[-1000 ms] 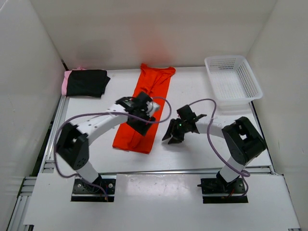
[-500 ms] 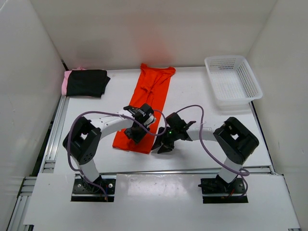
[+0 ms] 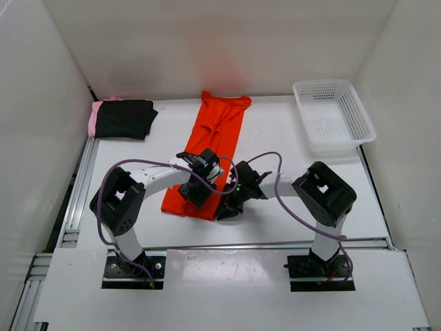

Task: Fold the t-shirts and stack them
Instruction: Rotate the tshirt 90 degrees

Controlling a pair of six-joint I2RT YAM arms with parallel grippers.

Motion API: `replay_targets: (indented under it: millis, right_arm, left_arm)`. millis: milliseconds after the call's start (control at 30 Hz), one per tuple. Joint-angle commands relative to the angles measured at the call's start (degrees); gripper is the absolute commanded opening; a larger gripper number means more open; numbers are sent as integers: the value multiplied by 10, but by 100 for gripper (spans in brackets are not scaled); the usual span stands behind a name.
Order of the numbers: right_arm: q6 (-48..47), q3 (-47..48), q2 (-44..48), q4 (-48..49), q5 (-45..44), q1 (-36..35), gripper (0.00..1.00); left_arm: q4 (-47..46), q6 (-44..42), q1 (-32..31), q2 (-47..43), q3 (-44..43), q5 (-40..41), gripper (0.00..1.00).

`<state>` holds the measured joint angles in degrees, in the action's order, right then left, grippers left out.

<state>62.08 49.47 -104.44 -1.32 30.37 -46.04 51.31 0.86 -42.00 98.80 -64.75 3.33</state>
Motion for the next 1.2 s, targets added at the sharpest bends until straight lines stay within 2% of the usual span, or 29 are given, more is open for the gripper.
replay_targets:
  millis: [0,100,200,333,433,467,567,867,1067,1167]
  right_arm:
    - [3,12,-35,-11,-2,-8,29]
    - [3,17,-41,-11,3,-8,16]
    - [8,17,-41,-11,3,-8,8]
    - [8,12,-41,-11,3,-3,4]
    - [8,6,-36,-16,3,3,3]
    - [8,1,-36,-16,3,3,3]
    - [8,1,-36,-16,3,8,3]
    - [-8,-10,-31,-38,-7,13,0]
    - [-14,-10,-20,-50,-13,13,0]
    - [-21,-10,-20,-55,-18,13,0]
  left_arm:
    - [-14,-9,-5,-9,-24,-28,66]
    - [-14,-9,-5,-3,-30,-28,66]
    - [-14,-9,-5,9,-30,-28,62]
    - [-14,-9,-5,31,-25,-33,53]
    - [-14,-9,-5,39,-25,-18,31]
    - [-14,-9,0,39,-25,-18,20]
    - [-14,-9,6,32,-20,-25,10]
    - [3,-9,42,5,-14,3,10]
    - [20,-9,71,10,2,-13,10]
    - [32,-9,71,16,2,-18,14]
